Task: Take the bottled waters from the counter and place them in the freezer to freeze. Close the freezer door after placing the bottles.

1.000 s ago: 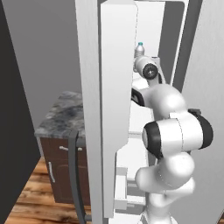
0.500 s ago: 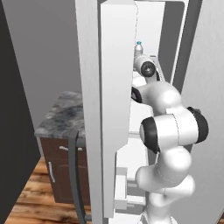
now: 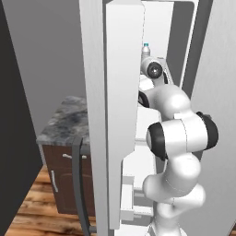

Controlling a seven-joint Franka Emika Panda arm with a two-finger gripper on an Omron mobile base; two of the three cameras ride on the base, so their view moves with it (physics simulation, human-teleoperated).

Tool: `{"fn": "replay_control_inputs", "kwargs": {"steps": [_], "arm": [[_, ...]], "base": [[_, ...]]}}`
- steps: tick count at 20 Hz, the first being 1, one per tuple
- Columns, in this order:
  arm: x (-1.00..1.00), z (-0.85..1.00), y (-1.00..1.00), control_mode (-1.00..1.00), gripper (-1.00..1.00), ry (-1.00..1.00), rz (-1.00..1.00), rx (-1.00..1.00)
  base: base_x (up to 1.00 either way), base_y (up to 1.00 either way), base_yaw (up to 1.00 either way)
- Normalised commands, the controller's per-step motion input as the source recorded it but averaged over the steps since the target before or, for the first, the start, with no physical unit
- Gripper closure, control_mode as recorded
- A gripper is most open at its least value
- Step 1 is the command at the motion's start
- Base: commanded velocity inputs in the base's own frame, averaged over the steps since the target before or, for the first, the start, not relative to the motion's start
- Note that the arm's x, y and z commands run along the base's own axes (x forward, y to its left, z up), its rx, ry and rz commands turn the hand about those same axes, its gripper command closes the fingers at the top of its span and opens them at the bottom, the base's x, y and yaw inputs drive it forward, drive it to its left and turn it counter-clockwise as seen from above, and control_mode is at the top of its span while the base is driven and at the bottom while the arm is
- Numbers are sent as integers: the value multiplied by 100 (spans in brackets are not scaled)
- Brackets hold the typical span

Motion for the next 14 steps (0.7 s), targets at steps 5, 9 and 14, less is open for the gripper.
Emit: {"fn": "replay_control_inputs", "kwargs": {"steps": [5,9,14], "arm": [[7,-38,0,-100,100,0,0,0],[0,-48,0,-100,100,0,0,0],[0,-43,0,-100,100,0,0,0]], "base": [[0,0,0],[0,0,0],[0,0,0]]}}
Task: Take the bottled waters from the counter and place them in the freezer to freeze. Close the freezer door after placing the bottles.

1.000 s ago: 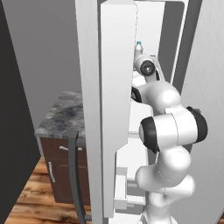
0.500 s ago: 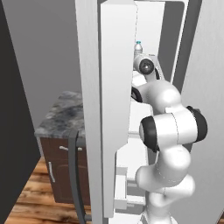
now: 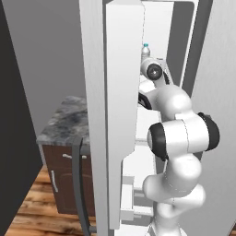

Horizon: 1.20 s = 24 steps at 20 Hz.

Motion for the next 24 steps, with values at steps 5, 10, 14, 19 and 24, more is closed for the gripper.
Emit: {"fn": "replay_control_inputs", "kwargs": {"steps": [5,10,14,19,24], "arm": [[0,-17,0,-100,100,0,0,2],[0,-5,0,-100,-100,0,0,0],[0,-1,0,-100,-100,0,0,0],[0,0,0,-100,-100,0,0,0],[0,0,0,-100,-100,0,-4,0]], "base": [[0,0,0],[0,0,0],[0,0,0],[0,0,0],[0,0,0]]}}
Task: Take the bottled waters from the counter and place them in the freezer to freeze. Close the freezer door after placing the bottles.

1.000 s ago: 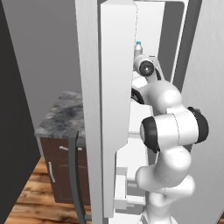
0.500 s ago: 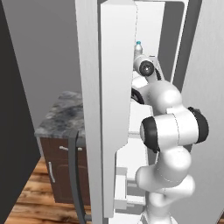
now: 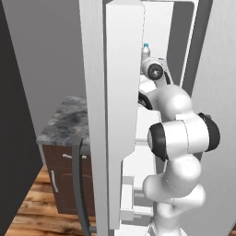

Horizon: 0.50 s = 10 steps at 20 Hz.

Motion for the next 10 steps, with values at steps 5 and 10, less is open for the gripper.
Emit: {"fn": "replay_control_inputs", "kwargs": {"steps": [5,10], "arm": [[-4,19,0,-100,-100,0,-7,1],[-21,37,1,-100,-100,5,-4,6]], "base": [[0,0,0],[0,0,0]]}}
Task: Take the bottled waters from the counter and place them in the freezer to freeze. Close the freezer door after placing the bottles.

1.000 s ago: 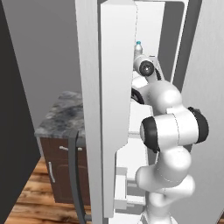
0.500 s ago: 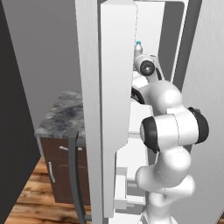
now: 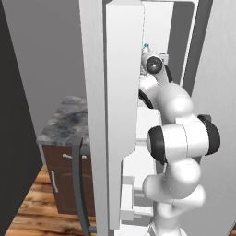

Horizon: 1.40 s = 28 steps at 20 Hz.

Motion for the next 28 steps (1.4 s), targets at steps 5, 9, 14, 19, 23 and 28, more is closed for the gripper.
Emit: {"fn": "replay_control_inputs", "kwargs": {"steps": [5,9,14,19,23,28], "arm": [[-16,25,1,-100,-100,13,0,2],[-9,24,0,-100,-100,15,0,3],[-22,35,0,-100,-100,16,0,7],[-55,15,0,-100,-100,14,0,8],[-99,0,0,-100,-100,-5,0,1],[-100,0,0,-100,-100,-8,0,2]], "base": [[0,0,0],[0,0,0],[0,0,0],[0,0,0],[0,0,0],[0,0,0]]}}
